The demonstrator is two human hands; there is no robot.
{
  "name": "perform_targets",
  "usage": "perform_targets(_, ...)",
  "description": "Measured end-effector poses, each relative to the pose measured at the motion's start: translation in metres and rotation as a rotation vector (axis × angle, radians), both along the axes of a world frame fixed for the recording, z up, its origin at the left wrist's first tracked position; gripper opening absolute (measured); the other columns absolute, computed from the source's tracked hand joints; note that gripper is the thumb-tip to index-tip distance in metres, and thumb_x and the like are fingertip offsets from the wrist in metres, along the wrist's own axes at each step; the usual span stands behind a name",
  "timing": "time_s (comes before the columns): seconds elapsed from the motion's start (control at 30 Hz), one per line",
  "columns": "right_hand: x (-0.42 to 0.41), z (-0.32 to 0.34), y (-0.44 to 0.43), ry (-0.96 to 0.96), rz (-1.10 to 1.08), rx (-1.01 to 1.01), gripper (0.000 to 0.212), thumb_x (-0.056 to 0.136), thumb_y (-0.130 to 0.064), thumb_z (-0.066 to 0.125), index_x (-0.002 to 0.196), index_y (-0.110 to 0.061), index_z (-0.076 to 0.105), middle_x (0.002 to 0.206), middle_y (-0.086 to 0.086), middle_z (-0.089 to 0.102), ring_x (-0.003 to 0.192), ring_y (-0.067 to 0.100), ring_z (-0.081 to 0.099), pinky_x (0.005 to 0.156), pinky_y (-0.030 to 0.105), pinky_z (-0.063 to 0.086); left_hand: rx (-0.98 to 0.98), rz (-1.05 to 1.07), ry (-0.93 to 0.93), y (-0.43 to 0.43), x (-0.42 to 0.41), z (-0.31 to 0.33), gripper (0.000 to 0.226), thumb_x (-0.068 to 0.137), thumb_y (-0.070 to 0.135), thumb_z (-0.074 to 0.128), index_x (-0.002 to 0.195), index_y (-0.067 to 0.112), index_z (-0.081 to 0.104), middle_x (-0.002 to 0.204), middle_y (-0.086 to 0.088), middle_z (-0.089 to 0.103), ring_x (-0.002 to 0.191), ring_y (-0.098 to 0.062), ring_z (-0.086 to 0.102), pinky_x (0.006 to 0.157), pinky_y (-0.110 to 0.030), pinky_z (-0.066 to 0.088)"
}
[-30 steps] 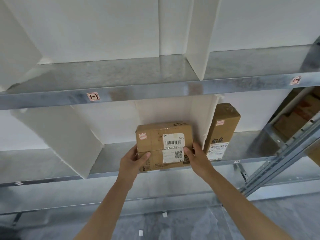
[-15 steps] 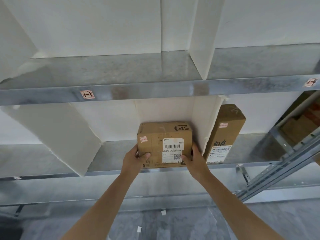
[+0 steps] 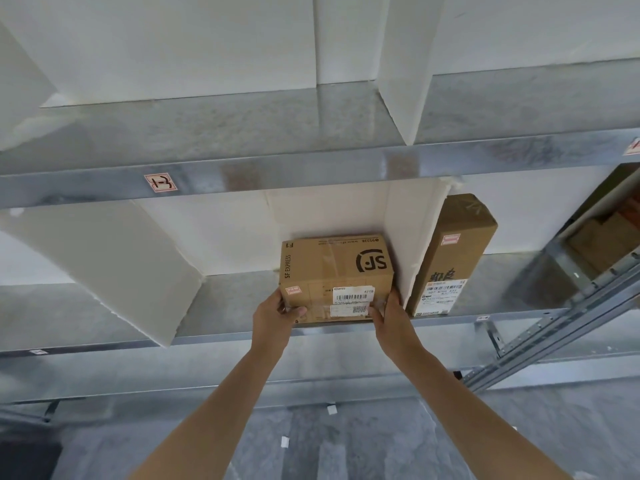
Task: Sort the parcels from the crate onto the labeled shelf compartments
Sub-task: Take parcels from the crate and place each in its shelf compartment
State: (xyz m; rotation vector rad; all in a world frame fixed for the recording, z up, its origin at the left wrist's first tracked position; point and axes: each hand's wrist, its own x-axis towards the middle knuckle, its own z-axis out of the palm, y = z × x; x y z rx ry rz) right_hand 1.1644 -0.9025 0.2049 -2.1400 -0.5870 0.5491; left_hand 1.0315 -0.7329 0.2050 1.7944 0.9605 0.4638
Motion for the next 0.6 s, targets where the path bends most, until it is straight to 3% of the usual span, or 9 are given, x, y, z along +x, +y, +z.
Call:
perform_targets(0.13, -0.001, -0.008, -0.006, -0.052, 0.036, -0.051, 0.035, 0.104, -0.010, 0.043, 0.137, 0.000, 0.037, 0.140, 0.018, 0.054, 0.126, 0.032, 0.056, 0.103, 0.033, 0.046, -0.011, -0.025, 0.021, 0.000, -0.003, 0.001, 0.031, 0.086, 0.005, 0.071, 0.111, 0.022, 0.064, 0.097, 0.012, 0.069, 0.087, -0.006, 0.065, 0.062, -0.005, 0.049)
perform_targets(0.23, -0.009, -0.014, -0.010, -0.037, 0.019, -0.027, 0.044, 0.102, -0.012, 0.048, 0.143, -0.006, 0.032, 0.145, 0.012, 0.050, 0.131, 0.027, 0.052, 0.106, 0.030, 0.043, -0.007, -0.047, 0.087, -0.003, -0.007, -0.003, 0.024, 0.090, 0.020, 0.069, 0.114, 0.020, 0.065, 0.100, 0.010, 0.069, 0.088, -0.006, 0.064, 0.065, -0.004, 0.045)
perform_targets(0.37, -0.030, -0.020, -0.022, 0.016, -0.065, -0.034, 0.056, 0.098, -0.015, 0.054, 0.149, -0.012, 0.030, 0.148, 0.007, 0.044, 0.133, 0.026, 0.047, 0.111, 0.038, 0.042, 0.013, -0.022, 0.118, -0.011, -0.012, -0.004, 0.024, 0.093, 0.026, 0.065, 0.113, 0.014, 0.069, 0.096, 0.009, 0.070, 0.085, -0.006, 0.063, 0.067, -0.005, 0.044)
perform_targets(0.5, -0.047, -0.024, -0.035, 0.036, -0.047, -0.149, 0.041, 0.098, -0.014, 0.054, 0.136, -0.007, 0.042, 0.138, 0.010, 0.046, 0.125, 0.022, 0.049, 0.094, 0.022, 0.036, 0.008, -0.045, 0.159, -0.013, -0.019, 0.004, 0.034, 0.095, 0.037, 0.060, 0.119, 0.014, 0.067, 0.120, 0.000, 0.069, 0.113, -0.019, 0.063, 0.094, -0.029, 0.050)
perform_targets(0.6, -0.055, -0.013, -0.021, 0.018, 0.064, -0.197, 0.030, 0.099, -0.015, 0.052, 0.128, -0.007, 0.050, 0.133, 0.009, 0.049, 0.120, 0.020, 0.051, 0.091, 0.021, 0.036, 0.038, -0.048, 0.225, -0.004, -0.043, 0.013, 0.036, 0.099, 0.030, 0.056, 0.130, 0.012, 0.059, 0.136, -0.005, 0.060, 0.127, -0.023, 0.054, 0.102, -0.030, 0.042)
